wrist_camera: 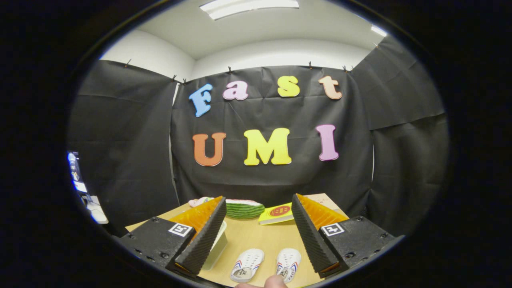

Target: Open the storage box then place both shoes into the box .Put the left shoe in first, then the right shoe, with the right side of both shoes facing outward in a uniform manner.

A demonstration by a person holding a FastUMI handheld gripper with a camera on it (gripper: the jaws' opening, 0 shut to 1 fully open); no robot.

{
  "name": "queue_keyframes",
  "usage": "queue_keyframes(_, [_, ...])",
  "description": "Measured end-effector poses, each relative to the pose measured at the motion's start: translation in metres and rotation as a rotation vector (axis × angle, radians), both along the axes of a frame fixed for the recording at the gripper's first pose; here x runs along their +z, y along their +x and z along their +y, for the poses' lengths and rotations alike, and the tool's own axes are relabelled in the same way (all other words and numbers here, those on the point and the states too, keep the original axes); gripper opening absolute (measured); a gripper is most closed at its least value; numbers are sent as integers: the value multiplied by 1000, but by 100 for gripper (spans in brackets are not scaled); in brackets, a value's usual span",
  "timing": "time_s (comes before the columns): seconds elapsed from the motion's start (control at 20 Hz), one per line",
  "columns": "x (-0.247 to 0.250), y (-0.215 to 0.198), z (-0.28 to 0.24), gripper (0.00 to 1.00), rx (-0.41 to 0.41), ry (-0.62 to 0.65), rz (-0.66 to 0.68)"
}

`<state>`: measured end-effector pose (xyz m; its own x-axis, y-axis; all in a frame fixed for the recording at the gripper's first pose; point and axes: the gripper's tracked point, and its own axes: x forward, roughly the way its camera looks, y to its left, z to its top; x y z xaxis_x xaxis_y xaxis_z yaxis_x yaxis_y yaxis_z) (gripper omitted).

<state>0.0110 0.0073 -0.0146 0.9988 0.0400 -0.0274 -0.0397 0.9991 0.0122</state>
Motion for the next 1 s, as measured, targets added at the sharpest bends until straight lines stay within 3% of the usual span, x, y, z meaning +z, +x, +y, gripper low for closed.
queue_keyframes(0.35, [-8, 5, 2, 100, 27, 24, 22])
queue_keyframes(1.0, [-56, 24, 36, 100, 188, 125, 135])
